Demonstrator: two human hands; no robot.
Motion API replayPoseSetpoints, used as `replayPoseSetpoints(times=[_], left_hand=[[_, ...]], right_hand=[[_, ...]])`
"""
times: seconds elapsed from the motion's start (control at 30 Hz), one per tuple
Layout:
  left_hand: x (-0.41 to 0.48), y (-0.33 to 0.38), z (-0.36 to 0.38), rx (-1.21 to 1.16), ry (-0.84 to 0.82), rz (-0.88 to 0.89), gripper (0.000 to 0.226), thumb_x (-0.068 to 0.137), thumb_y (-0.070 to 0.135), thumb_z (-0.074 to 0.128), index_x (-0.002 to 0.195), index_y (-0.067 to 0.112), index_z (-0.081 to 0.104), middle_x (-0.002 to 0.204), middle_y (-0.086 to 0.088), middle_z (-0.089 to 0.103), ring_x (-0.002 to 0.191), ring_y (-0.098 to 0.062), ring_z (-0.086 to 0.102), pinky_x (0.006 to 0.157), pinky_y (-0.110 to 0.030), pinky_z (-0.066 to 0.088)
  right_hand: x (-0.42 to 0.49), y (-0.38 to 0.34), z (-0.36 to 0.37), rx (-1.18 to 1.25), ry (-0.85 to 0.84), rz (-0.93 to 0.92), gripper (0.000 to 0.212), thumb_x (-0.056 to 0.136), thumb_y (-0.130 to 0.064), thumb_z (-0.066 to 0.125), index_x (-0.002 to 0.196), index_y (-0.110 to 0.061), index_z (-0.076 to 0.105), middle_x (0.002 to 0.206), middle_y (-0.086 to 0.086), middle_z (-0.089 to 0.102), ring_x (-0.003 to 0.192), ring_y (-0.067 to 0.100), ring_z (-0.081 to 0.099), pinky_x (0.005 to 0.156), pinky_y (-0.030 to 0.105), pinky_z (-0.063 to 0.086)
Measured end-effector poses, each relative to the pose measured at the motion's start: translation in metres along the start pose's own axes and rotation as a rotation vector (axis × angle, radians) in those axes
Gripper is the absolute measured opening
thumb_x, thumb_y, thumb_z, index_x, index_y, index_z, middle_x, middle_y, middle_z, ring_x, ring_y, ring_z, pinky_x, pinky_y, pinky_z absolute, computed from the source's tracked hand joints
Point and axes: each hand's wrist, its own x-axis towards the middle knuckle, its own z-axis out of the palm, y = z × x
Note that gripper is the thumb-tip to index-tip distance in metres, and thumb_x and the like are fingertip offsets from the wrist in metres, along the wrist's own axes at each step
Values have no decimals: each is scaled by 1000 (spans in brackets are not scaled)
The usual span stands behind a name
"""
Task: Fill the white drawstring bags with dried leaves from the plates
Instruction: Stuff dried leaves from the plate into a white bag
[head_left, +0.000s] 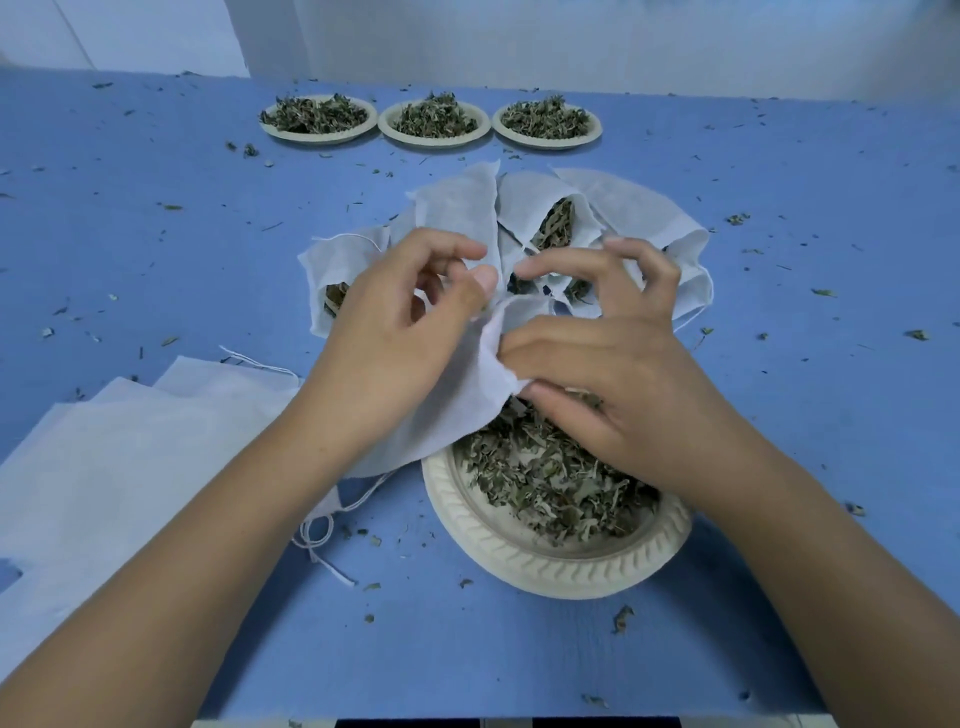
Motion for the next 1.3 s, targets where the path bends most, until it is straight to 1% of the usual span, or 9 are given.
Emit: replayPoseSetpoints(times=[0.07, 0.23, 0.33, 0.47, 0.7, 0.83, 0.97, 1.17, 1.3], left_hand=[[3, 1, -1, -7, -112, -134, 22, 101, 31, 46, 95, 31, 68, 91, 21, 69, 85, 11, 59, 77, -8, 40], [1, 4, -4, -142, -276, -268, 41, 102, 40, 37, 96, 27, 76, 104, 15, 73, 105, 3, 63, 97, -25, 40], [1, 5, -3, -354, -280, -264, 34, 101, 29, 44, 91, 22, 76, 90, 2, 74, 92, -10, 67, 88, -29, 47], [2, 8, -4, -608, -272, -213, 22, 86, 20, 57, 102, 11, 68, 79, 5, 73, 77, -2, 67, 65, -13, 50], [8, 0, -10, -895, -68, -200, 20, 76, 18, 65, 92, 21, 76, 80, 10, 71, 75, -3, 64, 75, -17, 51], [9, 0, -22, -271, 170, 187, 13, 82, 16, 73, 93, 23, 75, 82, 9, 75, 79, -7, 69, 78, -20, 52], [10, -1, -28, 343, -37, 583, 13, 87, 13, 72, 99, 9, 74, 84, 9, 68, 73, -5, 62, 74, -10, 45], [8, -2, -25, 396, 15, 640, 14, 91, 5, 64, 104, 5, 70, 73, 5, 62, 68, -9, 56, 70, -14, 47], [7, -2, -27, 294, -13, 525, 18, 92, 7, 62, 106, 16, 67, 70, 10, 63, 64, -6, 61, 69, -15, 50]], right_hand=[[0, -5, 5, -7, -22, -41, 29, 98, -24, 45, 86, -21, 72, 94, -19, 68, 127, 28, 48, 106, 50, 16], [1, -8, 6, -35, -4, -82, 27, 96, -19, 48, 89, -21, 74, 95, -19, 68, 123, 31, 50, 103, 45, 16], [2, -11, 8, -15, -8, -89, 27, 96, -18, 49, 90, -21, 75, 99, -20, 69, 120, 29, 50, 97, 42, 18], [2, -13, 9, -9, -13, -74, 25, 95, -22, 50, 92, -23, 75, 104, -19, 69, 122, 30, 45, 101, 45, 18], [0, -6, 5, -41, -16, -7, 24, 95, -22, 52, 92, -21, 76, 106, -16, 70, 130, 32, 46, 108, 54, 17], [-2, -2, 3, -48, -5, 67, 21, 93, -20, 55, 92, -19, 76, 100, -13, 72, 119, 27, 57, 108, 52, 21], [-2, 2, 1, -71, 24, 106, 22, 91, -18, 54, 93, -20, 76, 98, -11, 73, 116, 27, 59, 108, 53, 22], [-3, 5, -1, -61, 95, 169, 25, 89, -17, 50, 83, -16, 74, 89, -10, 73, 109, 25, 62, 106, 47, 22], [-3, 6, 0, -67, 106, 199, 25, 88, -15, 50, 78, -13, 72, 84, -9, 73, 104, 25, 64, 106, 44, 21]])
